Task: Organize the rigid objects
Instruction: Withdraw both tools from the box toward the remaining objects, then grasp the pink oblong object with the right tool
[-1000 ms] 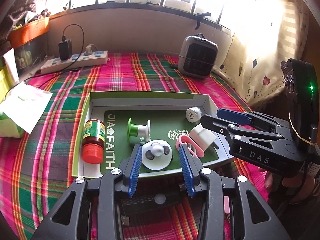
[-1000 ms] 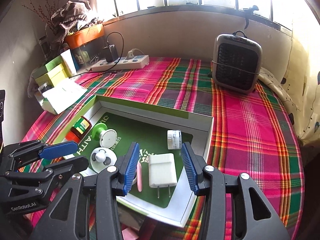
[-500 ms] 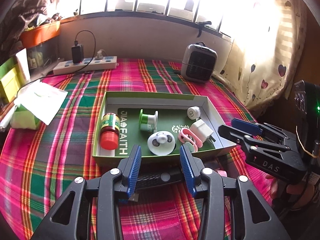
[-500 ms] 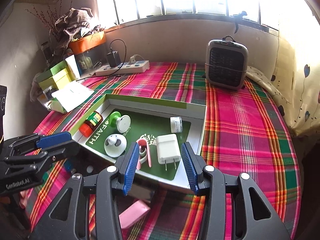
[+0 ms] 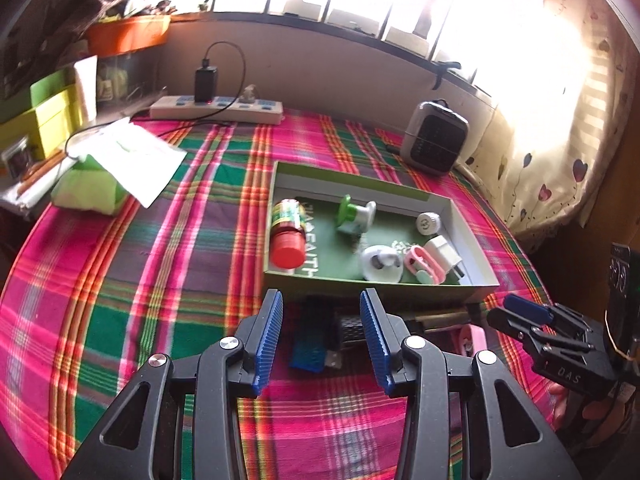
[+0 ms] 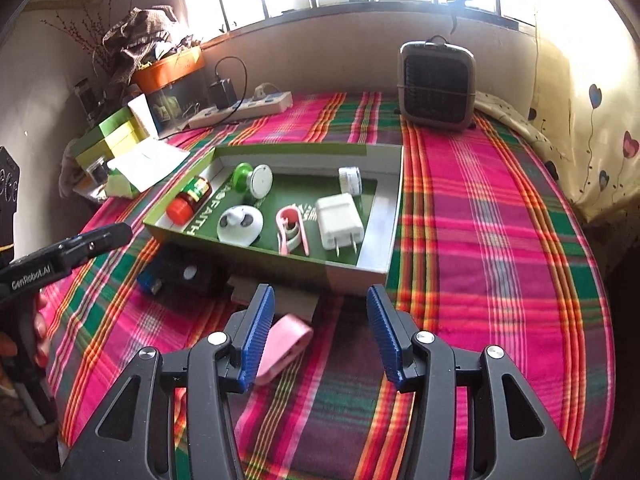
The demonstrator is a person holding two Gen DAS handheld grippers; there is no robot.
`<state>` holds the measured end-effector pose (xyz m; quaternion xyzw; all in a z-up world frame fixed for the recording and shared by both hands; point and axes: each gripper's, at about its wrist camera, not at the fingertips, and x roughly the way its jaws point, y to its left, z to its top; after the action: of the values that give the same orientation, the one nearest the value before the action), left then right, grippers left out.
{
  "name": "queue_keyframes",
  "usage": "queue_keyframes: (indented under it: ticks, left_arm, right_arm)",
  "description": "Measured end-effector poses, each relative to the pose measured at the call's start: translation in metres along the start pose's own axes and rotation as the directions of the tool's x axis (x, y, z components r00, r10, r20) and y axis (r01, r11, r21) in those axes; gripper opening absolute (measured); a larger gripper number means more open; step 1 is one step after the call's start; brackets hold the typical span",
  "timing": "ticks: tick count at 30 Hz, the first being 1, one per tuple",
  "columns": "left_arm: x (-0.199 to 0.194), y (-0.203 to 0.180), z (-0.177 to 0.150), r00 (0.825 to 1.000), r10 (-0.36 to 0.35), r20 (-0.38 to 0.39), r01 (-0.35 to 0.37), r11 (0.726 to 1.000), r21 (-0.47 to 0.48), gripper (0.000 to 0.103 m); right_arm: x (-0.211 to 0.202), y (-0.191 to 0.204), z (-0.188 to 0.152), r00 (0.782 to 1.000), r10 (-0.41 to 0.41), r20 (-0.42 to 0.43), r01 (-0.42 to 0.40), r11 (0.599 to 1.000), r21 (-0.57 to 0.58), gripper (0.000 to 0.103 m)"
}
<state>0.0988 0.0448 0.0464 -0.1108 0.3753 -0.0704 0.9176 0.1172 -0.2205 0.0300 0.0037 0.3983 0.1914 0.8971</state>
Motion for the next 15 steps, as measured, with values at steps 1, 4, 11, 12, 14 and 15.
queue_keyframes:
  ticks: [1,4,11,12,14,15]
  left_arm:
    - [0.0,0.003,-0.001,1.0,0.001,-0.001,-0.001,1.0,-0.009,0.04]
    - [-0.002,0.012,-0.003,1.0,-0.006,0.001,0.006,1.0,-0.028,0.04]
    - [-0.002,0.03,-0.011,1.0,-0.008,-0.01,0.007,0.998,-0.055,0.04]
    - [-0.001,0.032,-0.012,1.0,-0.01,-0.016,0.009,0.998,-0.057,0.04]
    - [0.0,0.035,-0.014,1.0,-0.016,-0.025,0.014,0.998,-0.06,0.04]
    - [0.002,0.036,-0.015,0.999,-0.019,-0.031,0.018,0.998,-0.06,0.04]
  right_arm:
    - [0.001,0.002,-0.003,1.0,0.004,-0.01,-0.004,1.0,-0.001,0.049]
    - [0.004,0.008,-0.009,0.999,0.018,-0.028,-0.018,1.0,-0.007,0.05]
    - [0.01,0.021,-0.017,0.999,0.011,-0.051,-0.012,1.0,-0.019,0.05]
    - [0.011,0.023,-0.018,0.998,0.008,-0.054,-0.01,1.0,-0.022,0.05]
    - [0.012,0.025,-0.019,0.998,0.007,-0.058,-0.008,1.0,-0.02,0.05]
    - [0.012,0.026,-0.019,0.998,0.005,-0.06,-0.006,1.0,-0.018,0.05]
